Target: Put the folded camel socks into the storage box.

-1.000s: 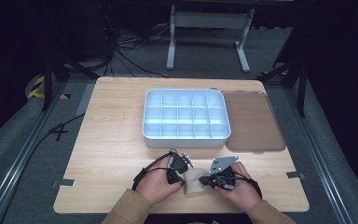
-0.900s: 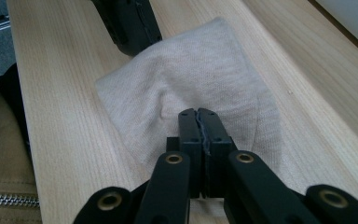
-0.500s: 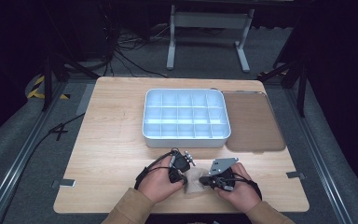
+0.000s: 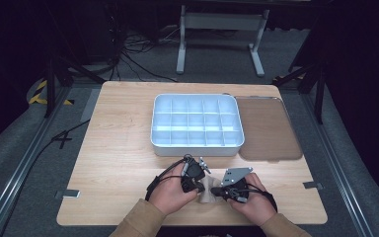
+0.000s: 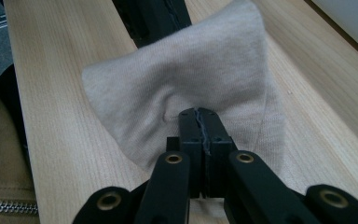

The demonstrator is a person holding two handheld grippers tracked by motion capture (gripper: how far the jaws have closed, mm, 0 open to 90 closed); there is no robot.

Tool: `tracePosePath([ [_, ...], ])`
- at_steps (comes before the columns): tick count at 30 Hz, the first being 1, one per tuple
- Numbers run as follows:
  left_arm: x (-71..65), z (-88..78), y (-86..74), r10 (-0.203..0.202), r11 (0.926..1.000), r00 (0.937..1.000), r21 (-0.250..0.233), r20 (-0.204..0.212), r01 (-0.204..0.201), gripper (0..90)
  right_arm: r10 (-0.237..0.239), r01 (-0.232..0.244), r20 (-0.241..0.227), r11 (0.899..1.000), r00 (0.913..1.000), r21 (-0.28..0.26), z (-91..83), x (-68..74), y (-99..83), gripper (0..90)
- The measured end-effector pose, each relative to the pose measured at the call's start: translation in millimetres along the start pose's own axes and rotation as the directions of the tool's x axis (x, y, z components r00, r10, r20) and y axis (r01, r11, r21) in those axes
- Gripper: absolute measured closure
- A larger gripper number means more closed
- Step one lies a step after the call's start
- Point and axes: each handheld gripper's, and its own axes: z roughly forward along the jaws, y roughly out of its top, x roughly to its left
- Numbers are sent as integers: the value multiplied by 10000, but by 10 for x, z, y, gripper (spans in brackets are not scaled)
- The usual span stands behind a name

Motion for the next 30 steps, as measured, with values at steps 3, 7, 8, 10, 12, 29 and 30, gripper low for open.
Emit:
tracePosePath([
  [3,-35,0,36,214,9997,9998,-127,47,-214,874,-12,12,53,10000,10000,7,1,8,2,893],
  [7,-74,27,89,345,9991,9993,-267,122,-341,874,-56,55,150,10000,9999,37,2,23,6,893],
  [8,-74,27,89,345,9991,9993,-267,122,-341,875,-56,55,150,10000,9999,37,2,23,6,893],
  [10,-117,62,133,528,9983,9986,-233,57,-526,879,-50,49,155,10000,9999,6,2,22,2,893],
  [12,-124,62,140,545,9984,9985,-174,33,-544,880,-67,67,116,10000,9999,-12,3,20,0,892],
  [29,-82,8,109,253,9994,9996,-235,84,-251,873,346,-344,170,9993,9993,-123,-120,-7,23,852],
  [30,-79,0,108,235,9995,9997,-217,90,-233,873,431,-428,176,9990,9989,-154,-156,-22,23,851],
])
